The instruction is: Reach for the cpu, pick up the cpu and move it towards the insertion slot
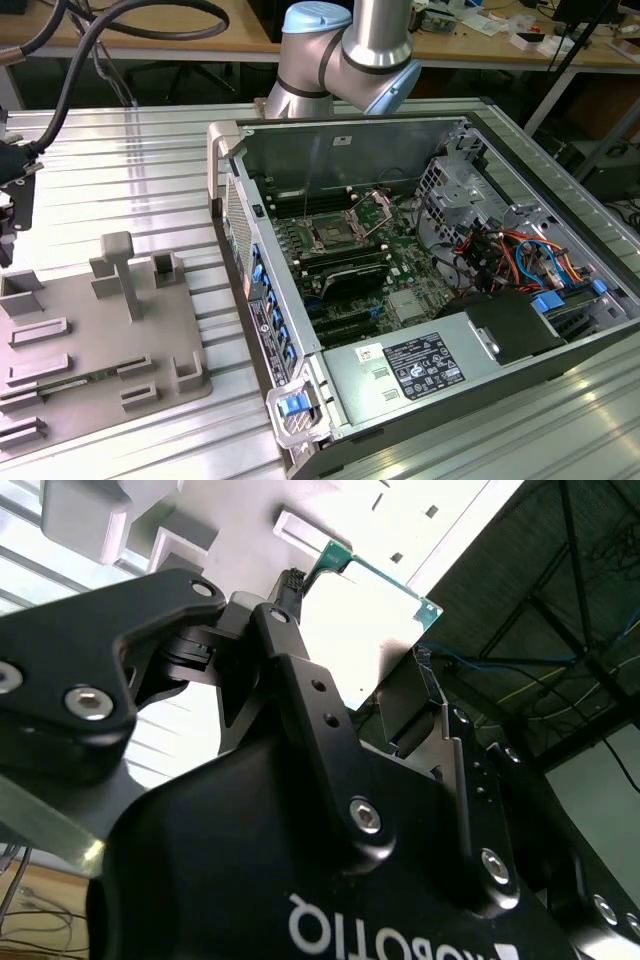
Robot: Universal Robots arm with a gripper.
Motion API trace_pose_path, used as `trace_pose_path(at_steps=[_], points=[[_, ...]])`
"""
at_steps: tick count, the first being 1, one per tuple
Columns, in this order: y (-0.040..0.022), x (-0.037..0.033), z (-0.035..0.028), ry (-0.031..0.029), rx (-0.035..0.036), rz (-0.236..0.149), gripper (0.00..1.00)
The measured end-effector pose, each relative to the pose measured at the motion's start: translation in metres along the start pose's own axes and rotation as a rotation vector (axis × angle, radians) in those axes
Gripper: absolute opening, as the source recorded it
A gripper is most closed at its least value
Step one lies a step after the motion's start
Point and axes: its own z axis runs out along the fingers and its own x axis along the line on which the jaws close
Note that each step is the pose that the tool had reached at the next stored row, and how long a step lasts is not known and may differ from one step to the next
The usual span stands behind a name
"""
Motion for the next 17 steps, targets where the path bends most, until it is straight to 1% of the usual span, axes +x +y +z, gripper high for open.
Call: trace_pose_path(at_steps=[1,7,12,17], points=[[0.0001,0.0001,-0.0025,-0.0002,0.0,0.0,0.55],[0.0003,0.0003,-0.0084,-0.0001,0.0,0.0,0.55],[0.0006,0.0006,-0.0154,-0.0002,-0.0003,0.0,0.55],[0.0007,0.0007,-0.0195,-0.0003,-0.0004,0.0,0.55]])
